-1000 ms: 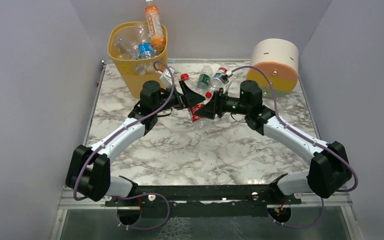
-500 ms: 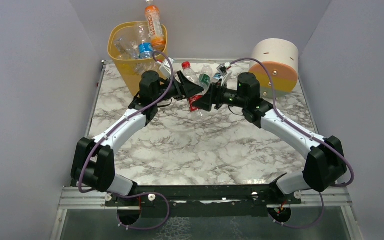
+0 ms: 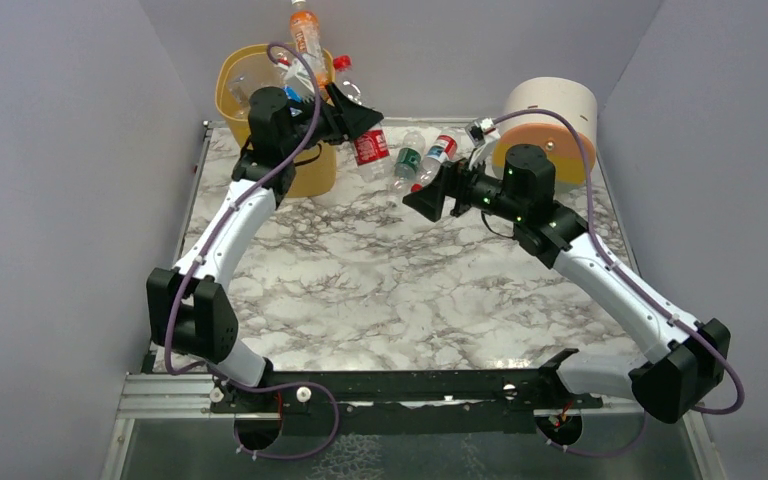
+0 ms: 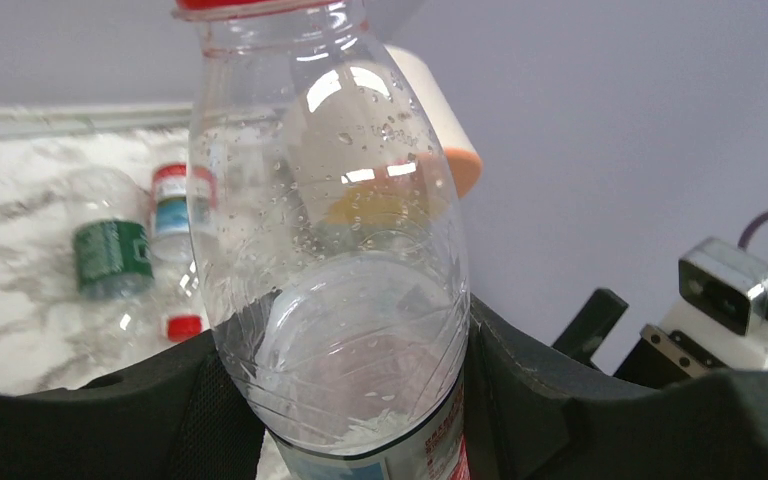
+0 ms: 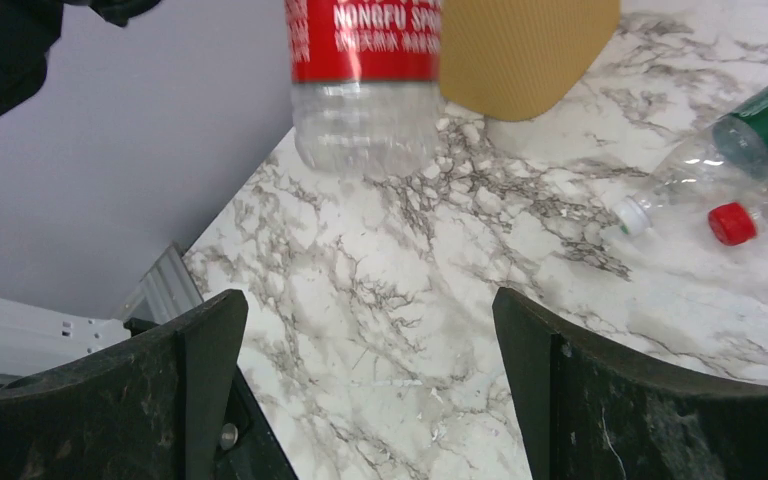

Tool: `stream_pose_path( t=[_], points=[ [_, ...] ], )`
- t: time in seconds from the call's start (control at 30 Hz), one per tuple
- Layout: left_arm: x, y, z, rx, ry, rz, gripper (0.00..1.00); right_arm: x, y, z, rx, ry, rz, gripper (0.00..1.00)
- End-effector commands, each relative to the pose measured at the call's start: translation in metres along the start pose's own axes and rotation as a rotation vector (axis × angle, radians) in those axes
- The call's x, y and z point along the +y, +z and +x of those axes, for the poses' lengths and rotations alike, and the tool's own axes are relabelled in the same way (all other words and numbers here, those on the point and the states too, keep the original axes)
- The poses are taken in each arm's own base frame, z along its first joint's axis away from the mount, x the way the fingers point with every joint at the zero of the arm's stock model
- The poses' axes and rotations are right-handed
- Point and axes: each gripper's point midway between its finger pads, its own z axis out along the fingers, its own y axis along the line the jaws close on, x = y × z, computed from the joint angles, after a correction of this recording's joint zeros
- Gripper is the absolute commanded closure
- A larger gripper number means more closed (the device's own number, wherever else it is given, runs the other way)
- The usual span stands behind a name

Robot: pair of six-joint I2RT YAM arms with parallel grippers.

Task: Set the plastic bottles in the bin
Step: Pick up the plastic bottle at the center of the board, then place the plastic bottle in the trash bin.

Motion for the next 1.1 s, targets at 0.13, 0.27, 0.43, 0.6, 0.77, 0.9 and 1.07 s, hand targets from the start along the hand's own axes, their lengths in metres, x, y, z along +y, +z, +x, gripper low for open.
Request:
stream_pose_path(
  t=[0.13, 0.27, 0.43, 0.6, 0.77, 0.9, 1.07],
  points=[
    [0.014, -0.021, -0.119, -0.233, 0.172, -0.085, 0.38, -0.013, -0.009, 0.011, 0.022, -0.008, 0.078, 0.04],
    [0.015, -0.032, -0.17, -0.331, 0.251, -0.112, 0.38, -0.015, -0.006, 0.023, 0.046, 0.011, 0.068, 0.04],
    [0.036, -0.048, -0.215, -0.422, 0.337, -0.202, 0.37, -0.017, -0.003, 0.033, 0.067, 0.022, 0.06, 0.04],
    [0.066, -0.062, -0.236, -0.489, 0.444, -0.334, 0.37, -0.018, 0.001, 0.041, 0.083, 0.044, 0.042, 0.04],
    [0.099, -0.068, -0.237, -0.538, 0.497, -0.426, 0.36, -0.017, 0.005, 0.049, 0.102, 0.064, 0.016, 0.04],
    [0.122, -0.069, -0.236, -0.568, 0.527, -0.489, 0.36, -0.016, 0.006, 0.053, 0.11, 0.075, 0.003, 0.04],
    [0.147, -0.065, -0.234, -0.562, 0.552, -0.54, 0.36, -0.015, 0.007, 0.058, 0.121, 0.088, -0.009, 0.04]
  ],
)
